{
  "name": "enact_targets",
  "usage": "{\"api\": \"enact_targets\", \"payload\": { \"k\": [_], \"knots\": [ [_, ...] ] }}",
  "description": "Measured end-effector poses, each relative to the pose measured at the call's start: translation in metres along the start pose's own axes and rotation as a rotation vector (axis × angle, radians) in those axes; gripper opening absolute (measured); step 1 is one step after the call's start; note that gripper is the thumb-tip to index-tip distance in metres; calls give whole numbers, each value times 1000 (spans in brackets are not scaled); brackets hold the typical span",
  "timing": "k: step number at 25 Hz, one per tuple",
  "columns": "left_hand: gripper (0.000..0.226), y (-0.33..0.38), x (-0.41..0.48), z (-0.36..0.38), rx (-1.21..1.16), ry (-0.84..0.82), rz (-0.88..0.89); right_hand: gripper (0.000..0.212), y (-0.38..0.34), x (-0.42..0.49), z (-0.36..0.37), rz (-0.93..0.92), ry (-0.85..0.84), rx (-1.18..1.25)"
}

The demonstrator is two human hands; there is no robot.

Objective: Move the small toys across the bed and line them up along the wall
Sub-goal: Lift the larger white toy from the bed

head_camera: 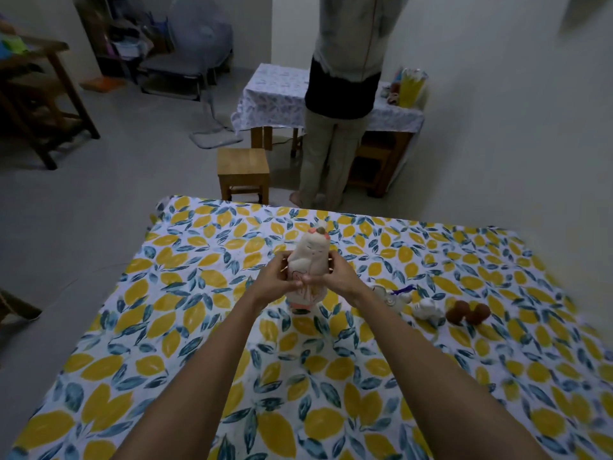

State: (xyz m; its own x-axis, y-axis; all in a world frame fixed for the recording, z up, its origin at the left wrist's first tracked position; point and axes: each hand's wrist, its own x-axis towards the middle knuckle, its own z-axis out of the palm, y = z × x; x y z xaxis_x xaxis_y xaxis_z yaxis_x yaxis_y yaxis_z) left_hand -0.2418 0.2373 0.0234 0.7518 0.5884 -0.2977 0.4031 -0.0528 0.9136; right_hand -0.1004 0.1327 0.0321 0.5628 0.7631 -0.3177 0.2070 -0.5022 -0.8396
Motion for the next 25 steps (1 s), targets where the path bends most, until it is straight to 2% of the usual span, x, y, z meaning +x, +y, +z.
{"api": "enact_targets", "payload": {
  "k": [3,9,12,16,21,25],
  "knots": [
    [61,-11,2,11,69,-28,70,77,11,-6,-1,6,-18,4],
    [76,-9,6,23,225,-29,84,81,17,-7,-2,16,-50,-1],
    [82,-1,3,26,388,-31,37,82,12,-13,-5,-9,-49,-146],
    [96,13,-9,12,731,-32,37,100,4,-26,-32,-85,-17,-427],
    [87,71,-34,23,1046,127,92,84,5,-65,-99,-173,28,-799],
    [85,119,-50,68,1161,154,148,86,23,-102,-167,-147,62,-961]
  ]
}}
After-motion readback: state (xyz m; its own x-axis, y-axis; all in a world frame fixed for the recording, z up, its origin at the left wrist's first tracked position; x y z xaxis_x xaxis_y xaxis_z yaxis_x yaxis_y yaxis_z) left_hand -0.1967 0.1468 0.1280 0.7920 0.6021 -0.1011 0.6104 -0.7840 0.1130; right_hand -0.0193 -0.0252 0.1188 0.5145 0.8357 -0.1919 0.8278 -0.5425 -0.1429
